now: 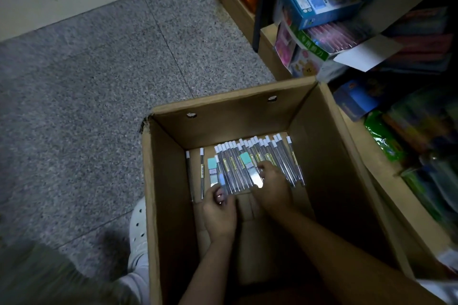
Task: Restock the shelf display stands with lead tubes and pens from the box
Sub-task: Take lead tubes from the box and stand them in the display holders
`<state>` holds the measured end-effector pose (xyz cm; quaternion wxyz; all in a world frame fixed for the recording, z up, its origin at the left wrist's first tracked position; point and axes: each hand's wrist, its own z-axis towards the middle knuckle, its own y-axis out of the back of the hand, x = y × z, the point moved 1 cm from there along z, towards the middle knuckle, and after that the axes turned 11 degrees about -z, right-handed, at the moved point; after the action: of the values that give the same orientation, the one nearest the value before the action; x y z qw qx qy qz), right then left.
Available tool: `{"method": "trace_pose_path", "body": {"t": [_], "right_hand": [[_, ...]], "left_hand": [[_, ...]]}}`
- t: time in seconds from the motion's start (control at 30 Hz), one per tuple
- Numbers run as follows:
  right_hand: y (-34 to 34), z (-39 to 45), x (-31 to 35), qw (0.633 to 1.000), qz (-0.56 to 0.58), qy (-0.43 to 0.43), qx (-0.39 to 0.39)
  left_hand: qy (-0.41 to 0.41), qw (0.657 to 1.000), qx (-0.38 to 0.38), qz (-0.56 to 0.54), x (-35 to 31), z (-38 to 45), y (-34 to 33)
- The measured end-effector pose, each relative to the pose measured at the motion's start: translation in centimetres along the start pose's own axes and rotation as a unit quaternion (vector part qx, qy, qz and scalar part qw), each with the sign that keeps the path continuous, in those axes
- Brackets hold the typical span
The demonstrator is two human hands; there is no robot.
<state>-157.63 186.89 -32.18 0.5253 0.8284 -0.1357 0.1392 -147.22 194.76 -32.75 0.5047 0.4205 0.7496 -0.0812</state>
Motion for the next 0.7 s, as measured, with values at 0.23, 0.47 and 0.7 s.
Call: {"method": "trace_pose_path", "body": {"t": [0.23,0.47,0.7], "right_hand": [[0.9,-1.5,-1.7,0.998,0.045,-0.034,0.01],[0.7,-1.7,-2.7,0.957,0.245,-0.126,0.087],[0.7,-2.0,-3.1,0.937,0.309,-0.129,0.101]], "left_hand": [[0.225,0.934,0.026,-0.278,-0.3,-0.1,-1.0],[0.045,0.999,-0.027,0.0,-1.2,1.3,-0.6],[-0.027,0.989,-0.09,0.116,-1.1,3.2,-0.4]]}}
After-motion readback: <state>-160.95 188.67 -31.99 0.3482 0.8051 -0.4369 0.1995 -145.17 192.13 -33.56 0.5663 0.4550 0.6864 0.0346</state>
